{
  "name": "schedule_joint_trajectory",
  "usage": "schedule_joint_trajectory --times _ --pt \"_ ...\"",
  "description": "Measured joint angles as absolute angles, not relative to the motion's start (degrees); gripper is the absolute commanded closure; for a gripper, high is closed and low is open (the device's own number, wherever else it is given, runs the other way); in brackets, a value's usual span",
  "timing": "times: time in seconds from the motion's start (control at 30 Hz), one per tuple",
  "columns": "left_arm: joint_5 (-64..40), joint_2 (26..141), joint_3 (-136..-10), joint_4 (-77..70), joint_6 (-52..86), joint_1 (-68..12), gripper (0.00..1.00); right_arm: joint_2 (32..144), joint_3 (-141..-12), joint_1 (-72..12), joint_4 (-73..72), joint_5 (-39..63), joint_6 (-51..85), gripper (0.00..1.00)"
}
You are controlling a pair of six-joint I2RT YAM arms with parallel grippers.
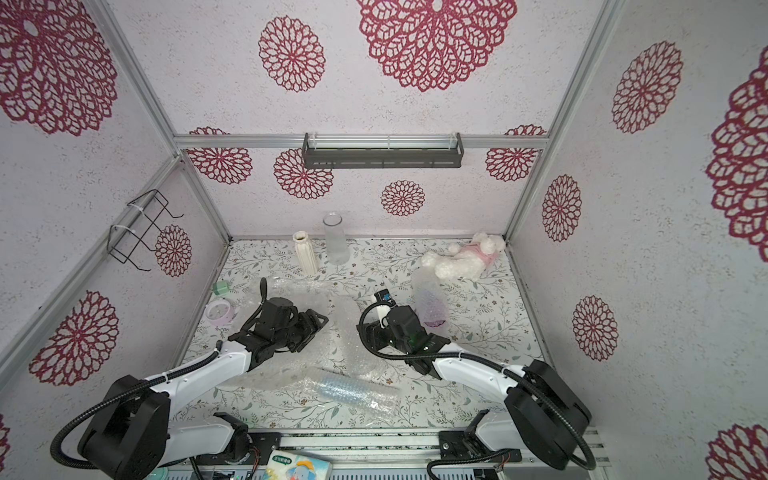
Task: Unwrap the vase from the bubble wrap
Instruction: Unwrap the bubble wrap at the center of the board.
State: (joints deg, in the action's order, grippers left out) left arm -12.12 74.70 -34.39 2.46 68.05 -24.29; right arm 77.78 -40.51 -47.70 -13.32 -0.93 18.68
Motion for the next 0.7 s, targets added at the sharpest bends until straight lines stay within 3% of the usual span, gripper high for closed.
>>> schedule_joint_trajectory --times 0.33,0.7 --pt "-15.11 77.71 -34.13 -5.96 68.99 -21.85 0.25 90.0 -51.13 -52.05 -5.17 -6.11 15.53 0.14" --pt "-17.37 81.71 -33.74 -10.59 70.02 -21.54 0.27 91.79 -49.06 -54.06 -6.61 -9.34 18.72 0.21"
